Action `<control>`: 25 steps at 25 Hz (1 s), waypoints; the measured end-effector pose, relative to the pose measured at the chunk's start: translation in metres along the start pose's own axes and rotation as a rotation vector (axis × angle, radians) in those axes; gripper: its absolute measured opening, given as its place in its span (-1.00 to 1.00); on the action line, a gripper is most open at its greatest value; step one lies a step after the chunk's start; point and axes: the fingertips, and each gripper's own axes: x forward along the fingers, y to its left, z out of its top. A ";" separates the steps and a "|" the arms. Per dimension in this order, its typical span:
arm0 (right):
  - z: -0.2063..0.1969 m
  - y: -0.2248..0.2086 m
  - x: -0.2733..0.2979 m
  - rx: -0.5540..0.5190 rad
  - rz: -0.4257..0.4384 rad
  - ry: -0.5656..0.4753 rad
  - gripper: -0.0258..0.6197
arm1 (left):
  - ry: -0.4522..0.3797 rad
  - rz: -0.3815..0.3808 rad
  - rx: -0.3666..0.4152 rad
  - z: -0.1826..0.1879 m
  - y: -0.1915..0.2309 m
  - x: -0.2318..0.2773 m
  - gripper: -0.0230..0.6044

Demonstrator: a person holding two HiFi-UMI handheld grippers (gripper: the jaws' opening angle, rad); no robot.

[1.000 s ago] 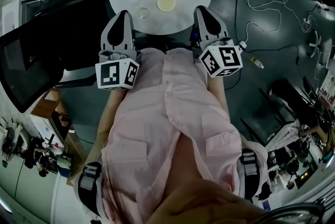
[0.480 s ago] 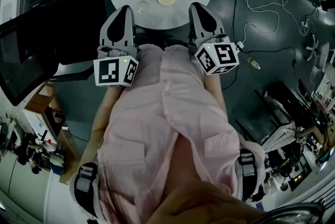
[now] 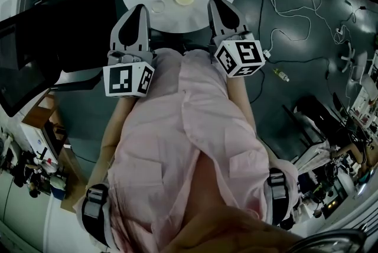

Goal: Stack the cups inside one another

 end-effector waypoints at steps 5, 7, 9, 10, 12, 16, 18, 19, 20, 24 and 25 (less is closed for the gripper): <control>-0.006 -0.007 0.006 -0.020 -0.039 0.026 -0.81 | -0.024 0.034 -0.011 0.002 0.001 -0.006 -0.88; -0.009 -0.010 0.010 -0.026 -0.048 0.038 -0.80 | -0.036 0.049 -0.022 0.002 0.004 -0.009 -0.88; -0.011 -0.013 0.013 -0.031 -0.052 0.046 -0.80 | -0.039 0.050 -0.025 0.002 0.003 -0.009 -0.88; -0.012 -0.015 0.014 -0.033 -0.051 0.051 -0.80 | -0.039 0.049 -0.023 0.002 0.001 -0.009 -0.88; -0.015 -0.017 0.018 -0.033 -0.050 0.061 -0.80 | -0.039 0.048 -0.014 0.003 -0.002 -0.010 -0.88; -0.021 -0.020 0.029 -0.035 -0.045 0.085 -0.80 | -0.042 0.048 -0.014 0.003 -0.004 -0.008 -0.88; -0.026 -0.021 0.035 -0.038 -0.041 0.101 -0.80 | -0.043 0.049 -0.012 0.003 -0.004 -0.008 -0.88; -0.029 -0.022 0.038 -0.039 -0.039 0.109 -0.80 | -0.043 0.049 -0.011 0.003 -0.005 -0.008 -0.88; -0.032 -0.023 0.042 -0.038 -0.036 0.118 -0.80 | -0.043 0.049 -0.008 0.003 -0.005 -0.008 -0.88; -0.046 -0.027 0.055 -0.019 -0.033 0.161 -0.80 | -0.039 0.048 -0.002 0.002 -0.006 -0.006 -0.88; -0.051 -0.029 0.059 -0.007 -0.037 0.175 -0.80 | -0.039 0.048 -0.002 0.002 -0.006 -0.006 -0.88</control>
